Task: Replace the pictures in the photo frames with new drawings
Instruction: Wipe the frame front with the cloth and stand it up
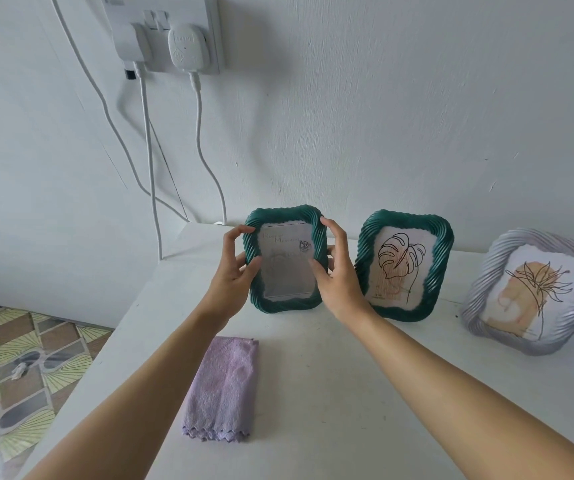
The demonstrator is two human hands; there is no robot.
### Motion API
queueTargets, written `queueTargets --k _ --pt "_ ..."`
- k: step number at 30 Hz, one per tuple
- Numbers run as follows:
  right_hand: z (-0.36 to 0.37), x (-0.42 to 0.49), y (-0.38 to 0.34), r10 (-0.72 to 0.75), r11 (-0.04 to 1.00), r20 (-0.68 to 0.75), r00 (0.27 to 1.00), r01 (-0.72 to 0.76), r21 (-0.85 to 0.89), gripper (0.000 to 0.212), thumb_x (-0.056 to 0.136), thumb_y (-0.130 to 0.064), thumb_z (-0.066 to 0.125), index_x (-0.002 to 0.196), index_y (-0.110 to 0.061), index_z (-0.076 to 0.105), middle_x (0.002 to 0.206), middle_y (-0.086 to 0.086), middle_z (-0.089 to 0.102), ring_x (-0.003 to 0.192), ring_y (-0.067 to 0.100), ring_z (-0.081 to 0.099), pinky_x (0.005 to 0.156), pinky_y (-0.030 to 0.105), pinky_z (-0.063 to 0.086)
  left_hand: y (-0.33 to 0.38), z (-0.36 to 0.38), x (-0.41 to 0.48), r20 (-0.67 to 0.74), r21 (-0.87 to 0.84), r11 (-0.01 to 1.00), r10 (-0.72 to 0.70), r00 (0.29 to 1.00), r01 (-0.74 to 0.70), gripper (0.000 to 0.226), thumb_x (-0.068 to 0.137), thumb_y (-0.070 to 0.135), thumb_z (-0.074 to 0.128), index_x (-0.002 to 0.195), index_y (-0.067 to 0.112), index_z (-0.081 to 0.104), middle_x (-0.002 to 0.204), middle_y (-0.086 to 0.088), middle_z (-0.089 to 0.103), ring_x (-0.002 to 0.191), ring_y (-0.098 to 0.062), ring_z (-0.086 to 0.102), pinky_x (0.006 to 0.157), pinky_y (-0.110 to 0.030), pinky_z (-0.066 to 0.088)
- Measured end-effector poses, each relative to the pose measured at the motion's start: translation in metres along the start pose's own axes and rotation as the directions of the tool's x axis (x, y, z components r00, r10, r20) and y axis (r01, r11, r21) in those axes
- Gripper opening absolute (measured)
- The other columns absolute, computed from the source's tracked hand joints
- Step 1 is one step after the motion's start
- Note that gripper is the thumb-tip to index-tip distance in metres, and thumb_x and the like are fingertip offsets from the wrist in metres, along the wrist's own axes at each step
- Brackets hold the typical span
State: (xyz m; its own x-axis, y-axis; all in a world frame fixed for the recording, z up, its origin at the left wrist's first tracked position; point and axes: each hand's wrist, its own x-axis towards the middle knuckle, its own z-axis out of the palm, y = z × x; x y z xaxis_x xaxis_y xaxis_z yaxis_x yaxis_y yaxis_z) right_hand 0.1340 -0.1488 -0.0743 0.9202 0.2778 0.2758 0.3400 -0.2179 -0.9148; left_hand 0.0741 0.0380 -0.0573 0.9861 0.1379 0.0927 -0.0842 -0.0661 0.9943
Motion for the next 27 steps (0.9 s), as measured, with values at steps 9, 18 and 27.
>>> queueTargets --k 9,18,27 --pt "-0.004 -0.001 -0.001 -0.004 0.999 -0.008 1.000 0.003 -0.054 0.074 0.095 0.001 0.057 0.142 -0.047 0.026 0.132 0.005 0.058 0.115 0.010 0.060 0.099 0.045 0.052 0.000 -0.004 -0.005 -0.059 0.056 0.998 -0.015 0.998 0.019 0.039 0.106 0.005 0.040 0.129 0.037 0.040 0.120 -0.017 0.065 0.103 -0.026 0.070 0.084 -0.048 0.060" --pt "-0.007 0.001 -0.007 0.008 0.994 -0.009 1.000 -0.009 -0.111 0.081 0.092 0.007 0.056 0.141 -0.050 0.025 0.140 0.007 0.054 0.127 0.025 0.054 0.105 0.052 0.046 0.004 0.002 -0.015 -0.100 0.105 0.992 -0.053 0.994 0.064 0.047 0.103 -0.004 0.037 0.131 0.035 0.038 0.117 -0.017 0.064 0.095 -0.021 0.071 0.085 -0.055 0.059" --pt "-0.013 -0.003 -0.011 0.002 0.992 0.002 1.000 -0.002 -0.128 0.074 0.094 0.005 0.056 0.147 -0.037 0.026 0.143 0.002 0.053 0.132 0.018 0.050 0.111 0.041 0.042 0.005 0.006 -0.021 -0.142 0.145 0.987 -0.051 0.989 0.071 0.047 0.102 -0.001 0.041 0.132 0.034 0.037 0.118 -0.016 0.062 0.095 -0.026 0.071 0.089 -0.054 0.055"
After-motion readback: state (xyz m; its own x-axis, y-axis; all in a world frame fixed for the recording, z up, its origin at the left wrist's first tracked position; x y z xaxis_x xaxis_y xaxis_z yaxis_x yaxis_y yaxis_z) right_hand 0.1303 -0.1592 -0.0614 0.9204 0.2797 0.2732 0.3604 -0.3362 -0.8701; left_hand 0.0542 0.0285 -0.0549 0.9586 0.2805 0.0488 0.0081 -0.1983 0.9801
